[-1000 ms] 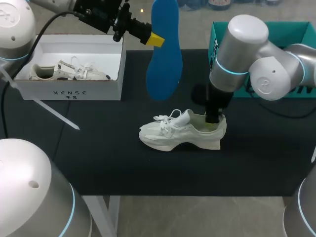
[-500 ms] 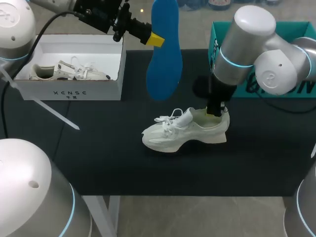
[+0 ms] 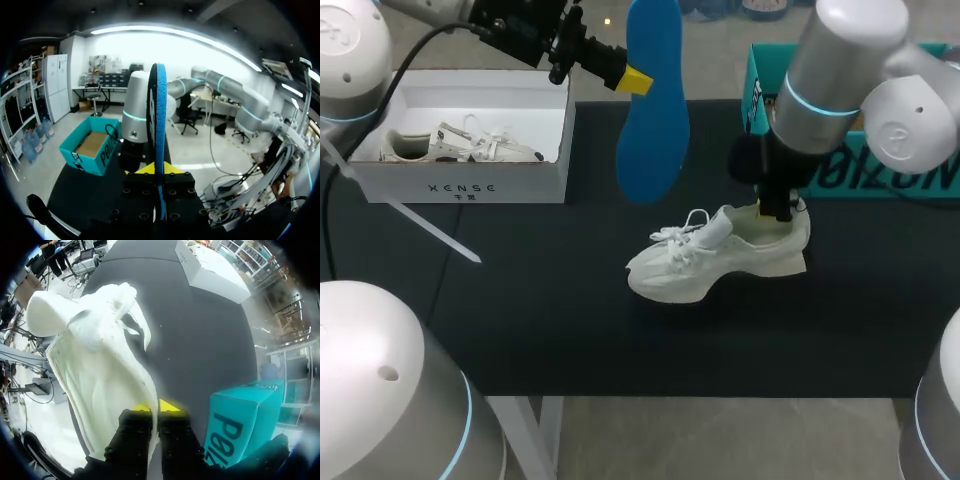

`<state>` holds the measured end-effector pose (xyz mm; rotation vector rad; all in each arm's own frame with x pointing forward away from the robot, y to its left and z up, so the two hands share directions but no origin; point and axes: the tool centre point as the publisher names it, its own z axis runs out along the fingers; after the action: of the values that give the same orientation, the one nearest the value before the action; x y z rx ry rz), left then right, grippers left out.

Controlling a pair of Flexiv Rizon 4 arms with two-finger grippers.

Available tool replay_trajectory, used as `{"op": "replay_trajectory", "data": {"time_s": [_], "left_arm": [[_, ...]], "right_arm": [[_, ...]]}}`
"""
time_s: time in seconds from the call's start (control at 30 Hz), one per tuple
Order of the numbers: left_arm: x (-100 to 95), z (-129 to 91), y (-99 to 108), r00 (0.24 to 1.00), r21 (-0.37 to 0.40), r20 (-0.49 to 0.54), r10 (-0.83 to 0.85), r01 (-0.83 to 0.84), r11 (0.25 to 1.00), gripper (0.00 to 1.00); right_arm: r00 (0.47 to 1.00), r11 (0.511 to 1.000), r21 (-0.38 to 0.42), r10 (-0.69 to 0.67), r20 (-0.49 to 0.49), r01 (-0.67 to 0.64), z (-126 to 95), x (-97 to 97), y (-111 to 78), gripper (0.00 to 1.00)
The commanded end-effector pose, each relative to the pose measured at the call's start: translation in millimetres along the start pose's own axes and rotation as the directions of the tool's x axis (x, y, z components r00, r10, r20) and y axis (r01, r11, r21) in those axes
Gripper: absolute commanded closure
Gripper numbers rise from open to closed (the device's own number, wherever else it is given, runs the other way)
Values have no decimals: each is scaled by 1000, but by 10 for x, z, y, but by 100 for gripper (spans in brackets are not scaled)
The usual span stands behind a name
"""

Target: Take the shoe out of the shoebox, open the shoe tongue, remove and reinsert the insole, then place the shoe into the shoebox

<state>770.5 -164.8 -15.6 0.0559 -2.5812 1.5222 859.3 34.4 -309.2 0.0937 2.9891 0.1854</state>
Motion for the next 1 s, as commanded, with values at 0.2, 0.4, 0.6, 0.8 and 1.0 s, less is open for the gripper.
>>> {"op": "replay_trajectory", "data": {"time_s": [0.2, 0.4, 0.6, 0.8, 1.0], "left_arm": [[1, 2, 3, 1000, 0, 0, 0, 0, 1000, 100], [1, 2, 3, 1000, 0, 0, 0, 0, 1000, 100], [1, 2, 3, 1000, 0, 0, 0, 0, 1000, 100], [1, 2, 3, 1000, 0, 0, 0, 0, 1000, 100], [1, 2, 3, 1000, 0, 0, 0, 0, 1000, 100]], "right_arm": [[1000, 1000, 2, 1, -1, -1, -11, -8, 9, 100], [1000, 1000, 2, 1, -1, -1, -11, -8, 9, 100], [917, 915, 61, 395, 50, -398, 21, 49, -176, 100], [712, 706, -125, 702, -11, -697, 39, 324, -337, 100], [520, 486, -246, 849, -95, -839, 52, 579, -376, 100]]}}
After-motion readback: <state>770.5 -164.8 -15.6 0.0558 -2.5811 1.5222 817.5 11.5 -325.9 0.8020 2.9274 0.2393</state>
